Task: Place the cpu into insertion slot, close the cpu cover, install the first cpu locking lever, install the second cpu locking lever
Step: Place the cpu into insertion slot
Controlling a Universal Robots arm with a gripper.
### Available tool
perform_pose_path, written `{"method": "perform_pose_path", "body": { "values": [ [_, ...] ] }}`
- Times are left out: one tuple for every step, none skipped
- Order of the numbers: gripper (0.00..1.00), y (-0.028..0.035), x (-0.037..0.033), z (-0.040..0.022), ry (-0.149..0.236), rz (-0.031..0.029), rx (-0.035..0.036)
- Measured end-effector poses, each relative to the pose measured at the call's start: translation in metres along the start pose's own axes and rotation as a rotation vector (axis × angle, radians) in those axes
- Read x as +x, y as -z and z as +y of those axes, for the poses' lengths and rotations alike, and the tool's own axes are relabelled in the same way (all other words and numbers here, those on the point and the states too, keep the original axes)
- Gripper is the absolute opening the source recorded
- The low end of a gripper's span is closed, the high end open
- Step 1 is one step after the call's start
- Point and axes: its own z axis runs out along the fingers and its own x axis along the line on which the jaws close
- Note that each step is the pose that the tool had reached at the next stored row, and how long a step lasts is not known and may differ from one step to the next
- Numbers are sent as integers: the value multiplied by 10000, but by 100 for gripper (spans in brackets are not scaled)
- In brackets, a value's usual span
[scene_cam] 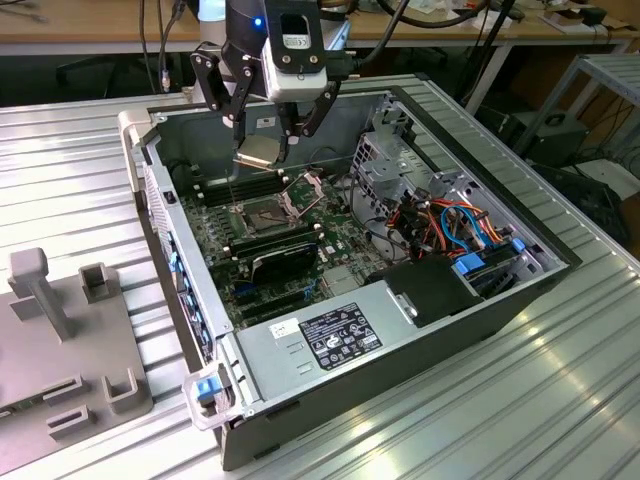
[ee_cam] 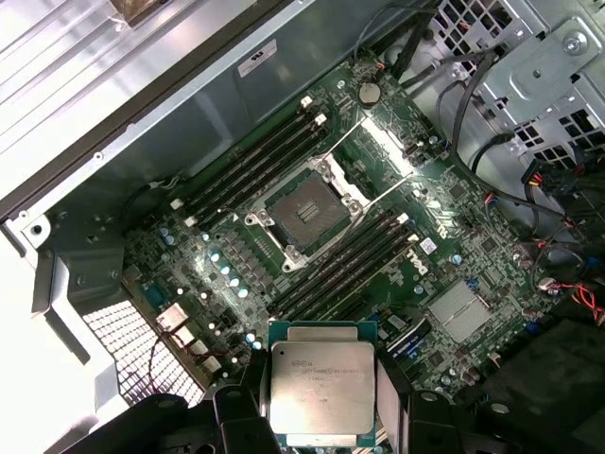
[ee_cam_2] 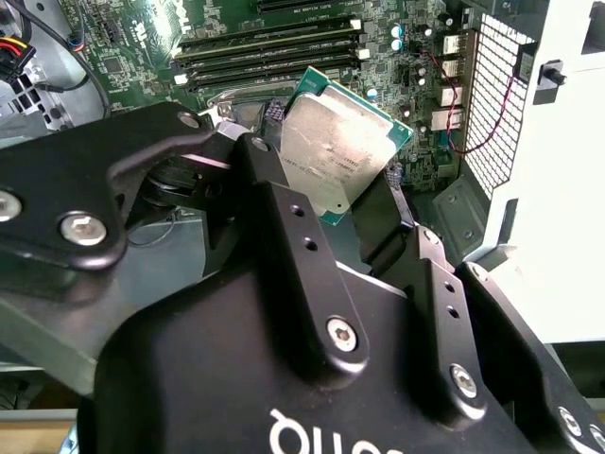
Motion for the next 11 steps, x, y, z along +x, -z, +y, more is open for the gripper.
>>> {"method": "perform_pose_path", "body": {
  "values": [
    [55,0,0,0,-12,-1,1],
    [55,0,0,0,-62,-3,1],
    [55,0,0,0,-144,-7,3],
    [55,-2,0,0,-422,-19,9],
    [55,-3,0,0,-588,-27,13],
    [55,-4,0,0,-780,-35,19],
    [55,-6,0,0,-1099,-50,26],
    [55,-8,0,0,-1378,-62,32],
    [55,-11,0,0,-1678,-75,39],
    [55,-15,0,0,-2060,-93,49],
    [55,-16,0,-1,-2297,-103,55]
  ]
}}
